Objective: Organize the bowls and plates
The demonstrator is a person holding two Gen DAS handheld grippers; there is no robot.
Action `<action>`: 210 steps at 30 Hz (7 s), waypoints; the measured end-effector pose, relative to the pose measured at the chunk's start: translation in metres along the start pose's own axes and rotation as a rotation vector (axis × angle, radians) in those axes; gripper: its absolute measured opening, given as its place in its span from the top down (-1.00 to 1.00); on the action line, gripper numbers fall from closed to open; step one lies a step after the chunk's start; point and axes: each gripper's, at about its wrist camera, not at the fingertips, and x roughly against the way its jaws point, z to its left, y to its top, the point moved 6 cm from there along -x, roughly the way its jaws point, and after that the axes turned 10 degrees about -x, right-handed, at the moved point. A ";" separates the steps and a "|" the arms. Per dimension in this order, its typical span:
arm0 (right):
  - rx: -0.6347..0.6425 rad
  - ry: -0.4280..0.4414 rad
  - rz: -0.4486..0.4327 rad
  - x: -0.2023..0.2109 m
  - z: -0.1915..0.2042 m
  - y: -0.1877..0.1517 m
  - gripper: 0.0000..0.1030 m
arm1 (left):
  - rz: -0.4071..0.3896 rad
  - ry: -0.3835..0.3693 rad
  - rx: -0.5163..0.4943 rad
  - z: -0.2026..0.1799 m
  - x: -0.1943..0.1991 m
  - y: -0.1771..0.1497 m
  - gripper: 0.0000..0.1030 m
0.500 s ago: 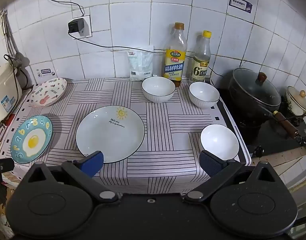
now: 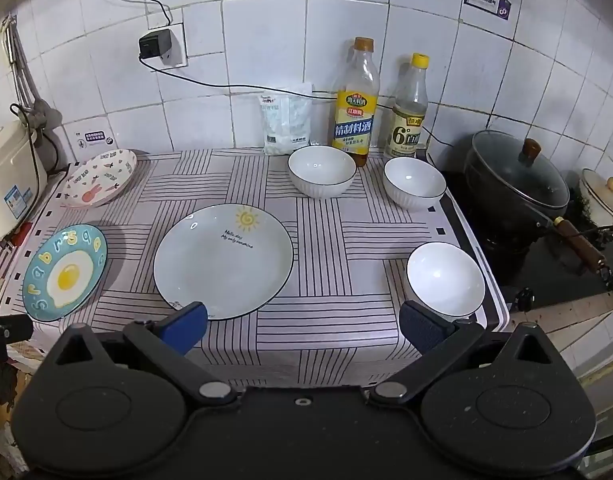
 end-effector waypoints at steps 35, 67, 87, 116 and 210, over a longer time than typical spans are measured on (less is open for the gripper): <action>-0.006 -0.021 0.007 -0.005 -0.008 -0.011 -1.00 | -0.097 -0.023 0.007 -0.001 -0.004 -0.013 -0.86; 0.005 -0.040 0.059 -0.015 0.000 -0.010 -1.00 | -0.097 -0.021 0.010 0.010 -0.010 0.001 -0.86; -0.015 0.306 -0.131 -0.033 0.003 -0.005 -1.00 | -0.088 -0.145 -0.022 -0.012 -0.036 0.029 -0.79; -0.166 0.428 0.227 -0.241 -0.018 -0.048 0.23 | 0.157 -0.298 -0.056 -0.071 -0.245 0.051 0.34; 0.133 0.415 -0.084 -0.175 0.145 0.060 -0.09 | 0.159 -0.081 -0.130 0.046 -0.198 0.152 -0.13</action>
